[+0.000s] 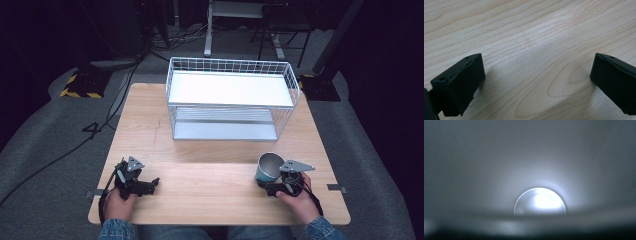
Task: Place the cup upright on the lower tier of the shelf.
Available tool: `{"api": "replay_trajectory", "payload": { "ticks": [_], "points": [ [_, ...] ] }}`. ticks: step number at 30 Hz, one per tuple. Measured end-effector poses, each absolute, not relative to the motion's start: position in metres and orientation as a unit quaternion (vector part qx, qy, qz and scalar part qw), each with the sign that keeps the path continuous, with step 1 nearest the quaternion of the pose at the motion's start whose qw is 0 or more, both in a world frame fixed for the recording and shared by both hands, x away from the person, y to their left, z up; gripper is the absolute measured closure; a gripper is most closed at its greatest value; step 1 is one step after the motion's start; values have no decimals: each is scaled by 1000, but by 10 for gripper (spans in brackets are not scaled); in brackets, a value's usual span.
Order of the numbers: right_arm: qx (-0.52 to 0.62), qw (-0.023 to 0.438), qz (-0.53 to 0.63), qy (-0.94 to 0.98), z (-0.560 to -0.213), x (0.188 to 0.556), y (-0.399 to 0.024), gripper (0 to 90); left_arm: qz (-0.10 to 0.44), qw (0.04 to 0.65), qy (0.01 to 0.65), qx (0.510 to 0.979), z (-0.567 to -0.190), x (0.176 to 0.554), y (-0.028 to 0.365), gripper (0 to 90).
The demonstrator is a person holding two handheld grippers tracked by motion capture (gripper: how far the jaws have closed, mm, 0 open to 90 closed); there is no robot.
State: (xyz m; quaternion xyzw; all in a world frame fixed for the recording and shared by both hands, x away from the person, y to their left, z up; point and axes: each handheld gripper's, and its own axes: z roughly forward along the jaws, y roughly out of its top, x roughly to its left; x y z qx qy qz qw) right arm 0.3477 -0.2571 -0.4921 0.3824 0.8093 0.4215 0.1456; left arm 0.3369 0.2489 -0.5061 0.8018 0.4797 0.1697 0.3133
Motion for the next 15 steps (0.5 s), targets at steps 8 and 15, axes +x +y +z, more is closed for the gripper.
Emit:
{"api": "replay_trajectory", "payload": {
  "ticks": [8,15],
  "points": [
    [377,162,443,797,-493,349,-256,158,170,313,480,802,-506,337,249,1],
    [367,166,453,795,-493,349,-256,204,170,313,480,802,-506,337,249,1]
  ]
}}
